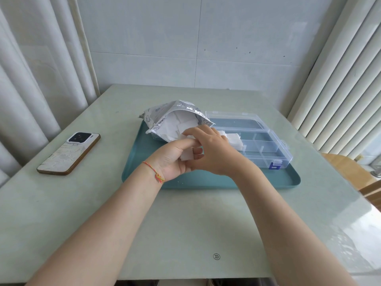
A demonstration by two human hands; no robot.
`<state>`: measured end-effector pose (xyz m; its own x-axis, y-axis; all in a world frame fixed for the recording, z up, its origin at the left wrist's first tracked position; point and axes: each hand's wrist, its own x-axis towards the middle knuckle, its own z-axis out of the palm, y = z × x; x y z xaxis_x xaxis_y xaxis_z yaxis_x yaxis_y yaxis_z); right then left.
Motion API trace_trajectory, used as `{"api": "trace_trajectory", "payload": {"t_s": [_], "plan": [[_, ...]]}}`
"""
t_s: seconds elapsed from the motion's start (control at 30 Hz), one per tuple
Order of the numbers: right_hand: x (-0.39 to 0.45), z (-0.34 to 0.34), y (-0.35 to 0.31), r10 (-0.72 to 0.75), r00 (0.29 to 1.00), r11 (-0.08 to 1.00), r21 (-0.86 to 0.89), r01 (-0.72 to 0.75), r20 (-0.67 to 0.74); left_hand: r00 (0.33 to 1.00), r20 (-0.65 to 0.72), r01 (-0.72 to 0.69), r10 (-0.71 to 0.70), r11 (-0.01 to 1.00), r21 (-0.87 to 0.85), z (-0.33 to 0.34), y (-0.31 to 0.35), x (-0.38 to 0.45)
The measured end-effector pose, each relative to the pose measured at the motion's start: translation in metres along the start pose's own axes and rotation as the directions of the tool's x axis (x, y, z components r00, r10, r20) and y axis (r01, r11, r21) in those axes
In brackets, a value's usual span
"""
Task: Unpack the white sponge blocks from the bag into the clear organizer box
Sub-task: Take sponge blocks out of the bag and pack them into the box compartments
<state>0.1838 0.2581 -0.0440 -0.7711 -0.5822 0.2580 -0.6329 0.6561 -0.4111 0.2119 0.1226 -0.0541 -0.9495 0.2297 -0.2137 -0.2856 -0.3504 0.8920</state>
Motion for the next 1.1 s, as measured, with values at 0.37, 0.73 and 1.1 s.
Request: {"api": "trace_trajectory", "payload": {"t_s": [0.37, 0.73, 1.1], "plan": [[0.001, 0.002, -0.002, -0.025, 0.999, 0.997, 0.067, 0.028, -0.041, 1.000, 0.004, -0.018, 0.017, 0.997, 0.078, 0.001, -0.005, 0.003], [0.007, -0.046, 0.018, 0.189, 0.980, 0.817, 0.543, -0.195, 0.067, 0.995, 0.060, -0.091, 0.084, 0.986, 0.138, 0.006, 0.011, 0.006], [0.002, -0.093, 0.077, 0.502, 0.853, 0.556, 0.808, -0.193, -0.141, 0.988, -0.084, -0.067, 0.127, 0.858, 0.509, 0.060, 0.025, 0.043]]}}
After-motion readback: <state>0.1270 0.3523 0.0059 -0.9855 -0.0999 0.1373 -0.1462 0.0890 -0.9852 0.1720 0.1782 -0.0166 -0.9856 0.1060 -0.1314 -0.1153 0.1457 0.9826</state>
